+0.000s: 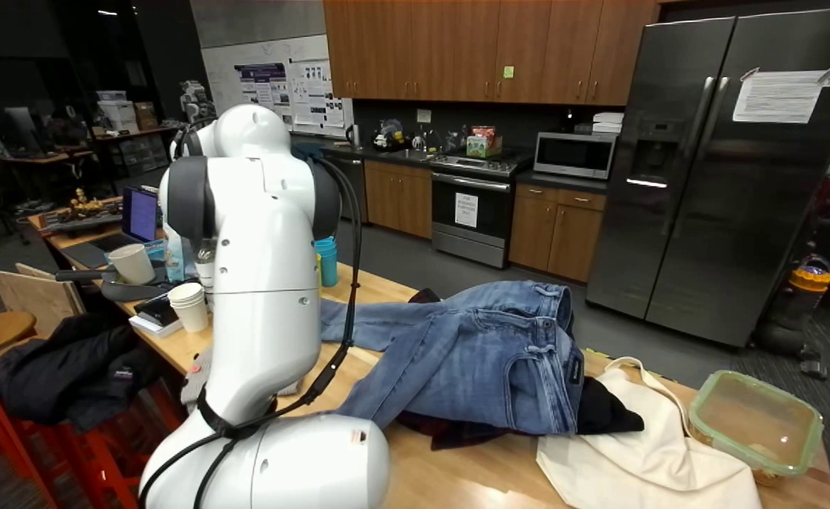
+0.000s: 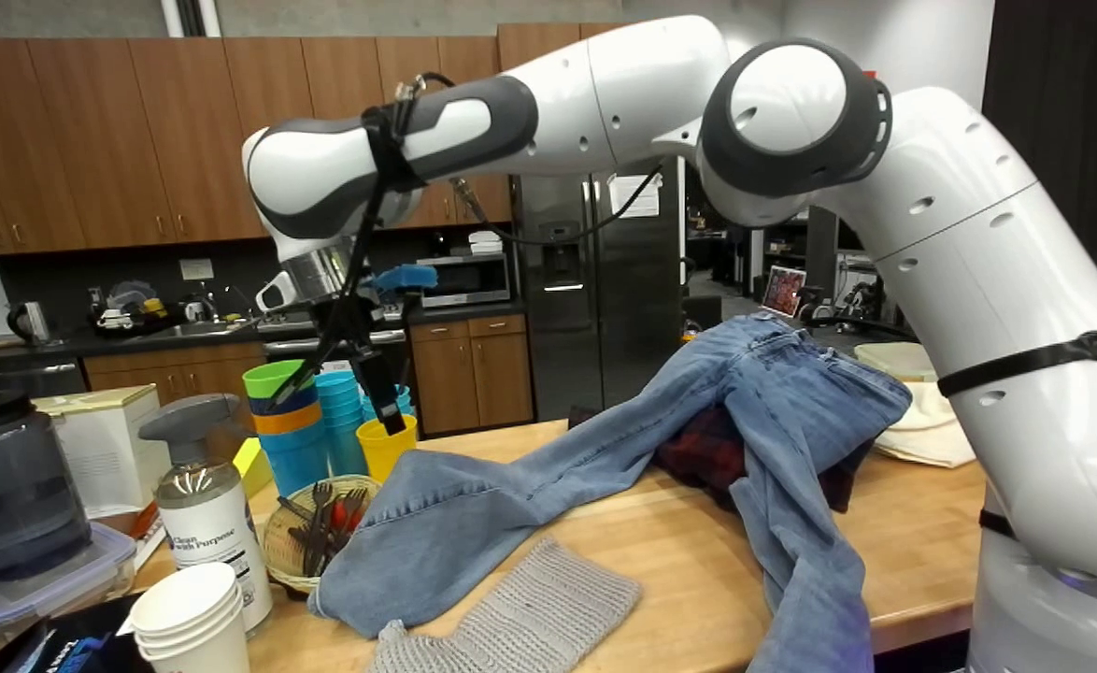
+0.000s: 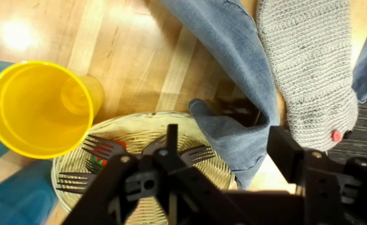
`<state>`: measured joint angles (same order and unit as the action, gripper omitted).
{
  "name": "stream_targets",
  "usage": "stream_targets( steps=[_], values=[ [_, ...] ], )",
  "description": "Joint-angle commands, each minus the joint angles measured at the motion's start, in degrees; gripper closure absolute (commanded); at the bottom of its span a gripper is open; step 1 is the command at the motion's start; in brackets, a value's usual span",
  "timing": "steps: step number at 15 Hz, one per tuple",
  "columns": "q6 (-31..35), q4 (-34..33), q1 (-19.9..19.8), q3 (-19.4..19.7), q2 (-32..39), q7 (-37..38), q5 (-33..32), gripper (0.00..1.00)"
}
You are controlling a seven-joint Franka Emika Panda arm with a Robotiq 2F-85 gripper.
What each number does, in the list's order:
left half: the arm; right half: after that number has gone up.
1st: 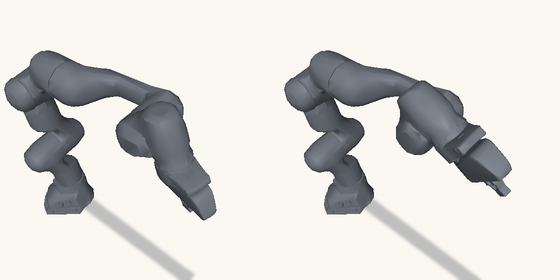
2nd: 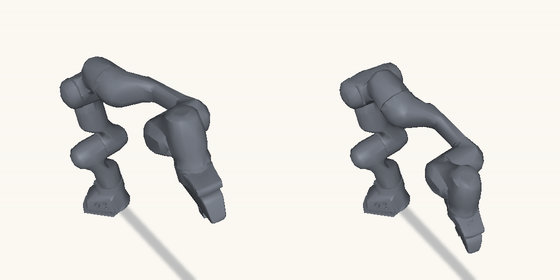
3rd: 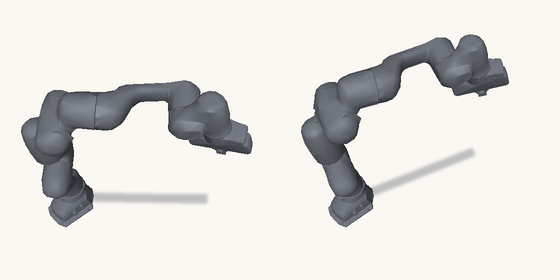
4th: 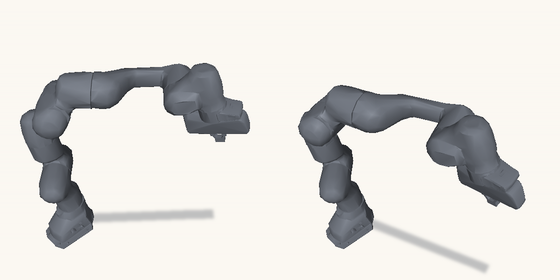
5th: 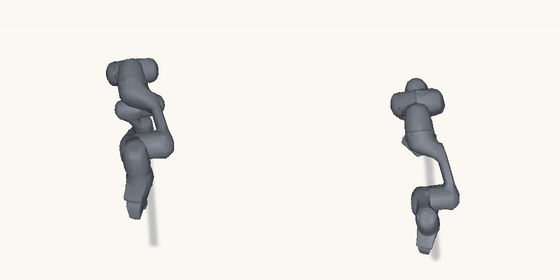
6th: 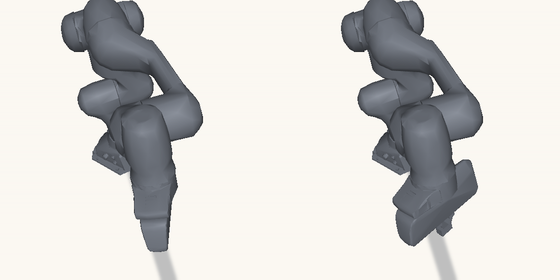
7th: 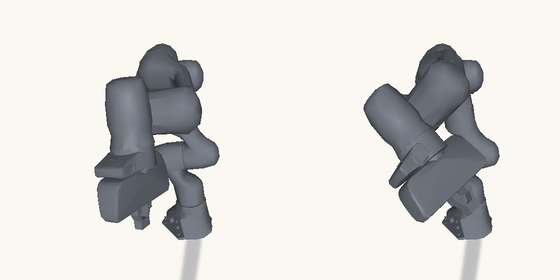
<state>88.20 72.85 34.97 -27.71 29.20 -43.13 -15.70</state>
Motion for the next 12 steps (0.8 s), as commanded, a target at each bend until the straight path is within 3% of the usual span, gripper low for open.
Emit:
stream_targets(
  steps=[1, 7, 12],
  values=[
    [4.96, 10.56, -2.03, -0.15, -8.83, 1.22, -0.81, 0.01],
    [7.12, 24.72, -3.53, 0.10, -20.44, 1.13, 0.61, 0.00],
    [9.00, 37.56, -6.34, 0.11, -30.84, 0.26, 5.67, 0.00]
  ],
)
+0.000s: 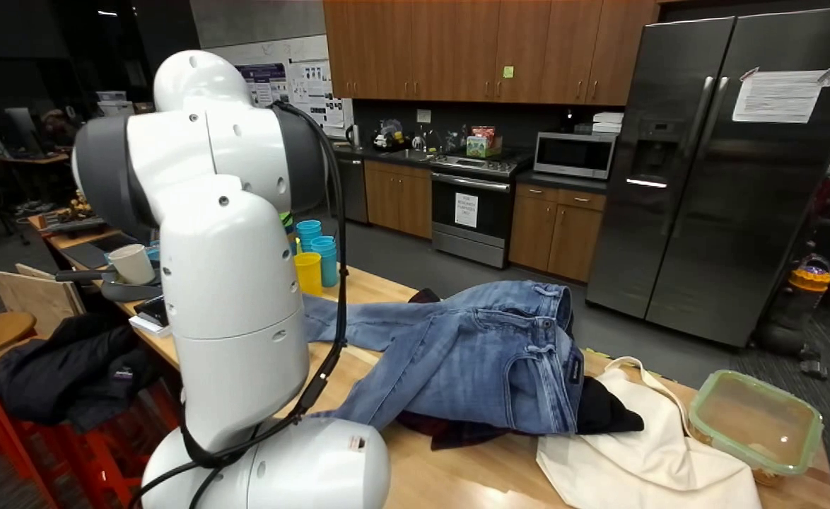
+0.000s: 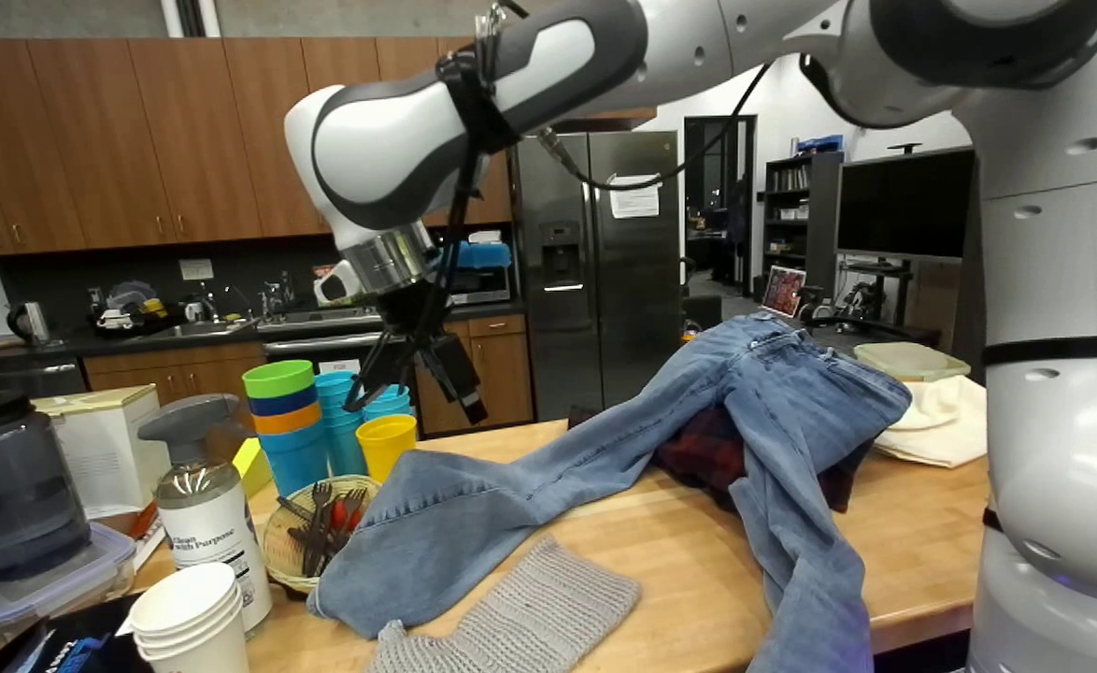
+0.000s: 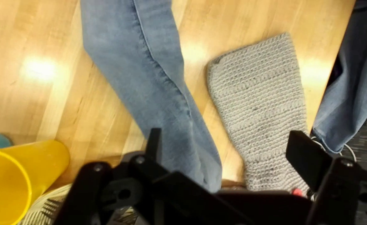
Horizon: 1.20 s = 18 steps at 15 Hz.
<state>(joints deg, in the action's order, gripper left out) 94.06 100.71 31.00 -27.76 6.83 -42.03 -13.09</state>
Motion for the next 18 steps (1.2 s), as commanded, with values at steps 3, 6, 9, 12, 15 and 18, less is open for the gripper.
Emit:
stream_targets(
  steps=[3, 6, 9, 12, 15, 18],
  values=[
    [5.39, 17.48, -3.75, 1.20, -14.87, -1.56, 6.67, 0.00],
    [10.28, 25.75, -4.19, 3.14, -21.06, -2.39, 8.22, 0.00],
    [17.31, 34.64, -3.36, 5.46, -26.02, -4.65, 9.13, 0.00],
    [23.23, 43.24, -2.40, 7.45, -29.51, -7.52, 9.40, 0.00],
    [28.16, 51.38, -1.48, 9.68, -32.27, -9.66, 11.30, 0.00],
    [30.44, 57.64, 0.05, 11.48, -36.36, -11.32, 13.44, 0.00]
  ],
)
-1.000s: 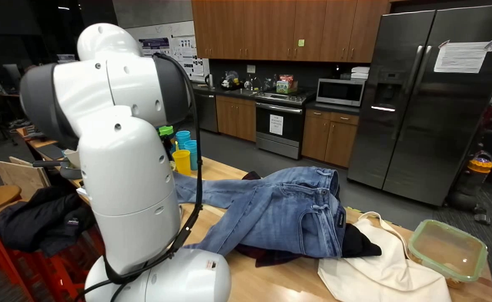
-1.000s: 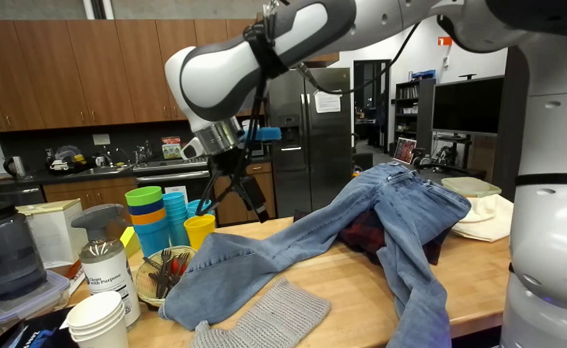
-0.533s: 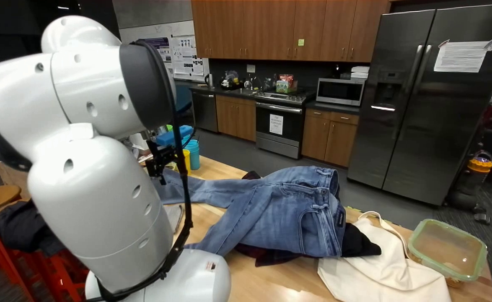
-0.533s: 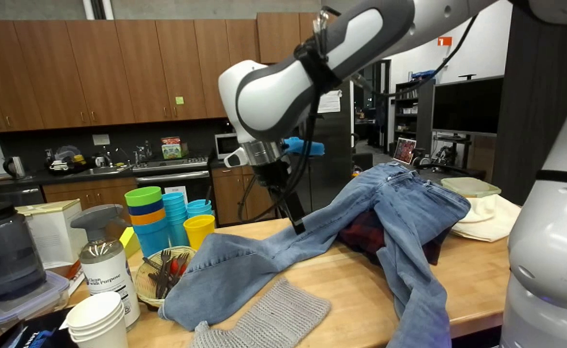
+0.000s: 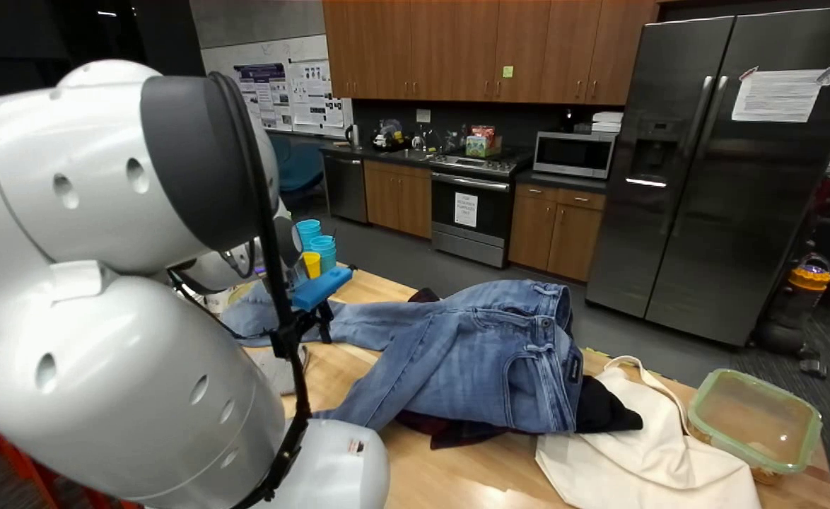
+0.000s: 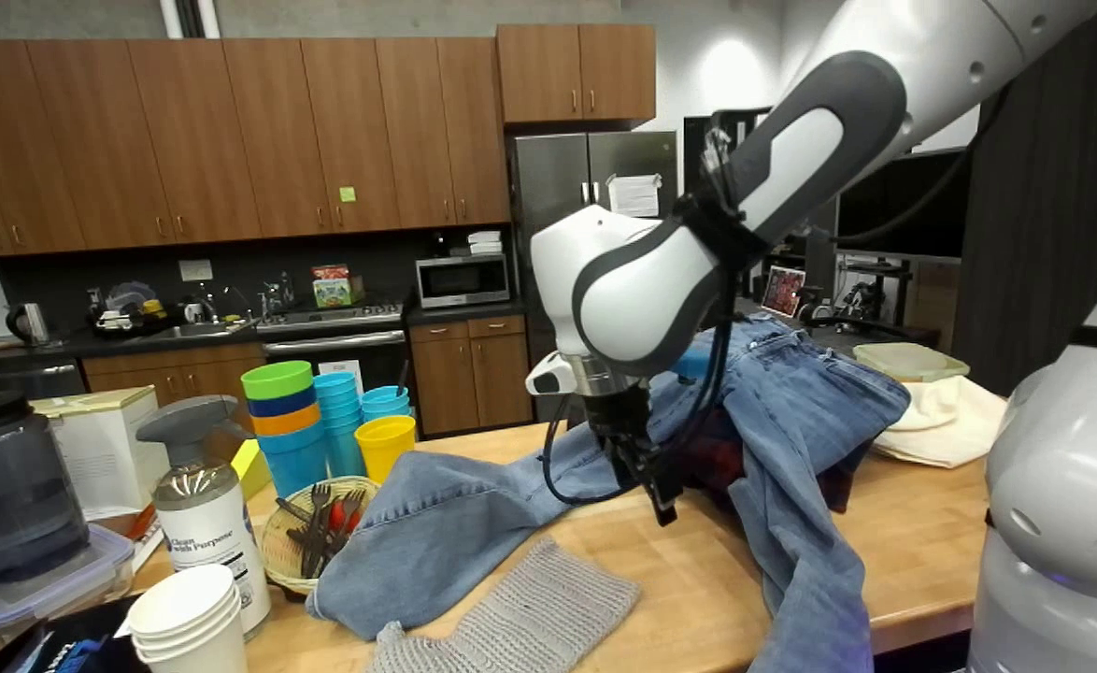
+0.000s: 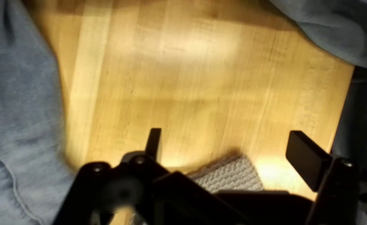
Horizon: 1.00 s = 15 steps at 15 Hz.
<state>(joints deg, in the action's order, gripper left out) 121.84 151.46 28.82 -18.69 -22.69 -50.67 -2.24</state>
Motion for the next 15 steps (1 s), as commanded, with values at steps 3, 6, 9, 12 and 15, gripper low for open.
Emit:
stream_targets(
  steps=[3, 6, 9, 12, 15],
  values=[
    [3.31, 10.71, 5.25, 3.63, -12.72, -4.20, 4.85, 0.00],
    [-0.40, 8.21, 8.48, 3.95, -14.84, -3.05, 4.84, 0.00],
    [-4.20, 7.73, 12.26, 5.60, -17.19, -4.02, 6.65, 0.00],
    [-7.84, 7.44, 14.25, 7.09, -16.97, -3.61, 8.23, 0.00],
    [-11.03, 7.44, 14.34, 8.45, -15.29, -3.37, 9.02, 0.00]
  ],
)
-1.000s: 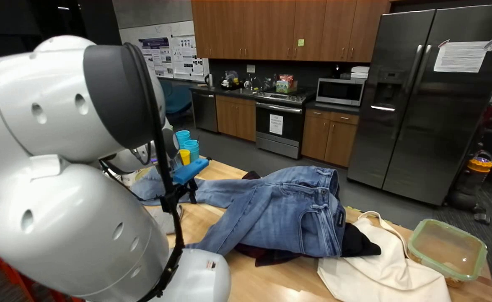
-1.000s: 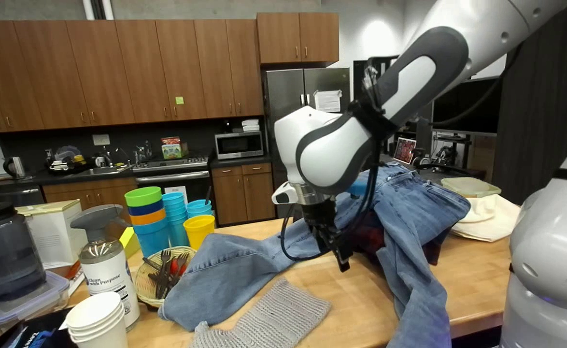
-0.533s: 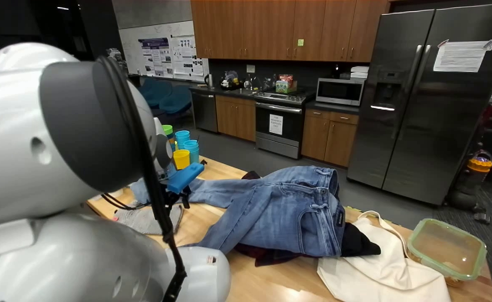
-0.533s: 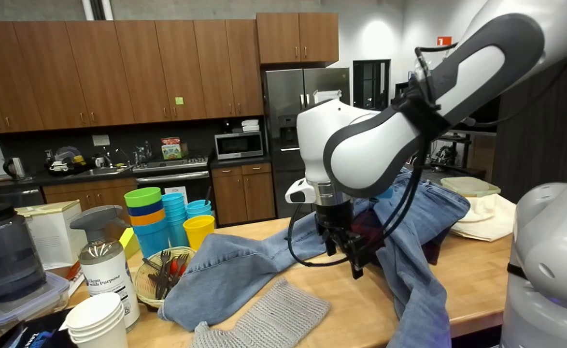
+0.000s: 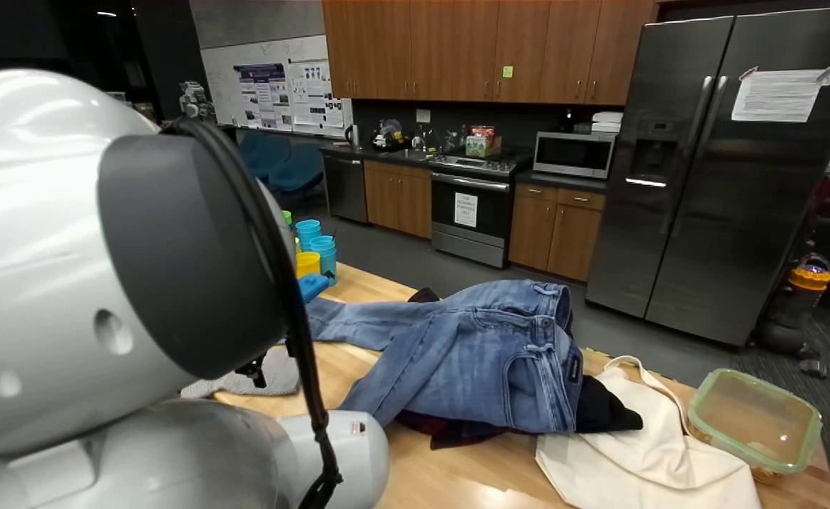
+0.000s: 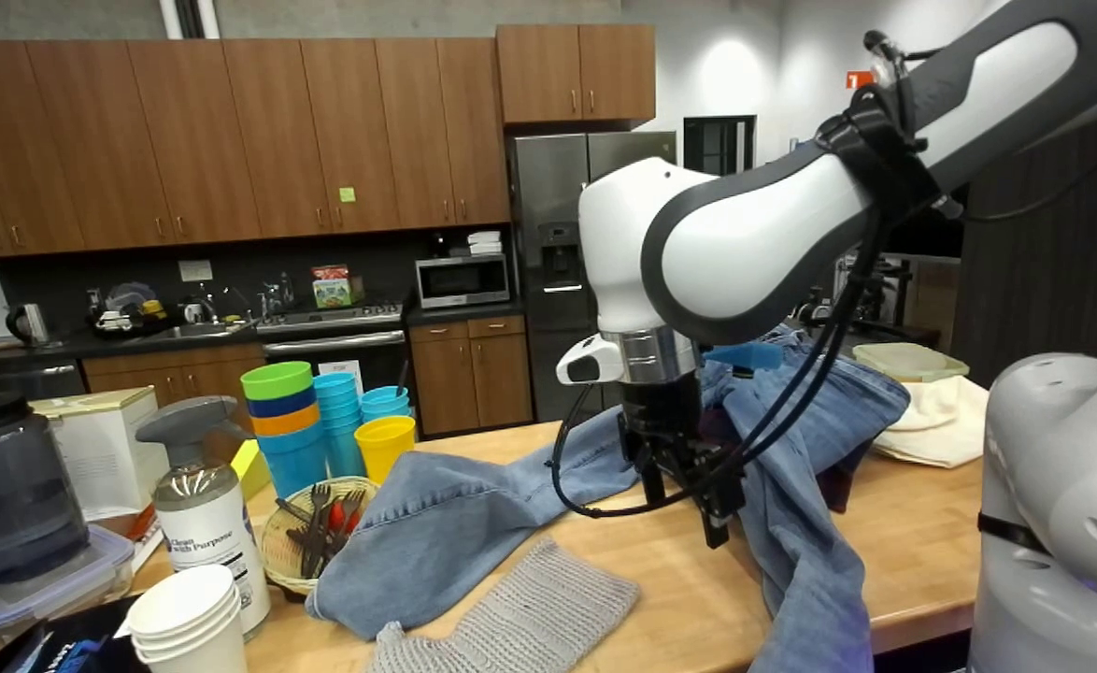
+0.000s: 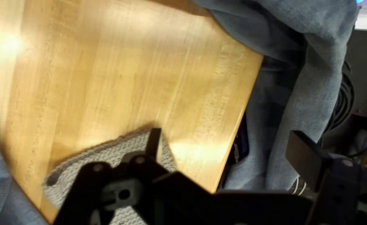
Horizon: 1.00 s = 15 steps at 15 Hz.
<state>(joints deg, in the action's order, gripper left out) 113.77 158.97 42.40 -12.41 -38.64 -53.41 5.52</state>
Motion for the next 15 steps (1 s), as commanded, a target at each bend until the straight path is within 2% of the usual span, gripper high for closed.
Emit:
stream_targets(
  steps=[1, 5, 8, 12, 14, 15],
  values=[
    [-3.57, -0.04, 0.20, 2.47, 1.33, -0.56, 1.10, 0.00],
    [-1.12, 0.13, -3.06, 4.21, 5.49, -0.87, -0.67, 0.00],
    [3.10, 0.16, -5.76, 5.40, 9.44, -3.04, -0.48, 0.00],
    [9.41, 0.19, -8.78, 6.26, 13.65, -10.32, -0.44, 0.00],
    [9.32, 0.12, -10.12, 5.85, 14.94, -14.89, -1.35, 0.00],
    [6.73, 0.12, -11.22, 4.68, 14.71, -15.34, -3.36, 0.00]
  ],
)
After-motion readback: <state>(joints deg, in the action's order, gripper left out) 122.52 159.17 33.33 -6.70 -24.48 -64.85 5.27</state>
